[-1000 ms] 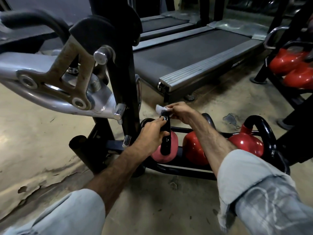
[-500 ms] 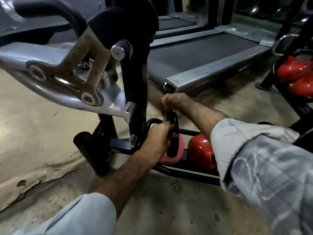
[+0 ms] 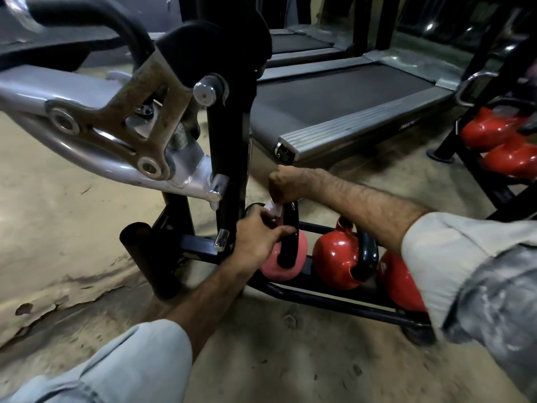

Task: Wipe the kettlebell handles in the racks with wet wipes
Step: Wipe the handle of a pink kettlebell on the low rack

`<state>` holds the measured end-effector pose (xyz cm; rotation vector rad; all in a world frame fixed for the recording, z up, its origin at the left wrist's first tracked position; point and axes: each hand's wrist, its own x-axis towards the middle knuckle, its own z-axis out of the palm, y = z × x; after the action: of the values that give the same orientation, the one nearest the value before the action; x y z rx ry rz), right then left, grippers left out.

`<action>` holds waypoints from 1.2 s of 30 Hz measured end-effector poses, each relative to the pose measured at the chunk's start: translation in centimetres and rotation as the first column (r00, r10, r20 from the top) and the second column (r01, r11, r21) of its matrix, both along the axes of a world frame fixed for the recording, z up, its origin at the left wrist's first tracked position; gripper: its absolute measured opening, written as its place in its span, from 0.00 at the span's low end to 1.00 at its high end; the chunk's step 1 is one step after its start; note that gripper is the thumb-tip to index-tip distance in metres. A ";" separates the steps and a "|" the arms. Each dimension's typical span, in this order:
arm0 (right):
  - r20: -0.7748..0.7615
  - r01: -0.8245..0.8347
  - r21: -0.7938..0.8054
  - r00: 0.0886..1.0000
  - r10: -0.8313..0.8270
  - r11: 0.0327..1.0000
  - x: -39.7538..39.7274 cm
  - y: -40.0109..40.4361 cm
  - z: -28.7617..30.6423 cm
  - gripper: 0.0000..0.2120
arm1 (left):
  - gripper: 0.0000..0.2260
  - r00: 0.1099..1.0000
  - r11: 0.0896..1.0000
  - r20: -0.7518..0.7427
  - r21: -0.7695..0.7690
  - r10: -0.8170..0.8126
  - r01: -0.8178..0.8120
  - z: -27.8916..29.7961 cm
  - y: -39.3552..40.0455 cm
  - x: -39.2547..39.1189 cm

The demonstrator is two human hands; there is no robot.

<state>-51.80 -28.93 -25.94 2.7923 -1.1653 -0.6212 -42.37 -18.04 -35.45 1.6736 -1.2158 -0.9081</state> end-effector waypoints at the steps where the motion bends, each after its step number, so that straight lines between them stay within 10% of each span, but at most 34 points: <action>1: 0.062 0.038 0.020 0.997 -0.039 0.999 0.3 -0.1 -0.5 0.14 | 0.18 0.995 0.999 -0.101 0.026 0.026 -0.024 0.0 0.0 0.1; 7: 0.472 0.122 0.193 0.859 -0.201 0.974 -2.2 0.0 -2.7 0.12 | 0.12 0.931 0.990 -0.337 0.045 0.141 -0.134 -0.2 -2.9 -0.1; 13: 0.768 0.234 0.562 0.206 -0.606 0.793 -5.0 2.2 -6.0 0.20 | 0.03 0.919 0.990 -0.368 0.082 0.139 -0.117 -1.4 -5.5 -0.4; 19: 0.738 0.448 0.480 0.258 -0.623 0.754 -5.1 3.1 -8.3 0.21 | 0.10 0.949 0.972 -0.212 0.087 0.232 -0.218 -0.8 -6.8 -1.9; 27: 0.667 0.422 0.593 0.219 -0.712 0.686 -6.0 4.0 -6.5 0.22 | 0.20 0.903 0.980 -0.383 0.114 0.193 -0.161 -1.3 -3.2 -2.0; 36: 0.686 0.425 0.581 0.203 -0.699 0.694 -6.0 4.7 -6.4 0.16 | 0.12 0.934 0.967 -0.253 0.030 0.251 -0.252 -0.2 -5.4 -2.3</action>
<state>-57.84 -24.27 -32.33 2.7575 -2.5437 1.0472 -44.66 -23.42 -35.66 1.6086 -0.8085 -0.9269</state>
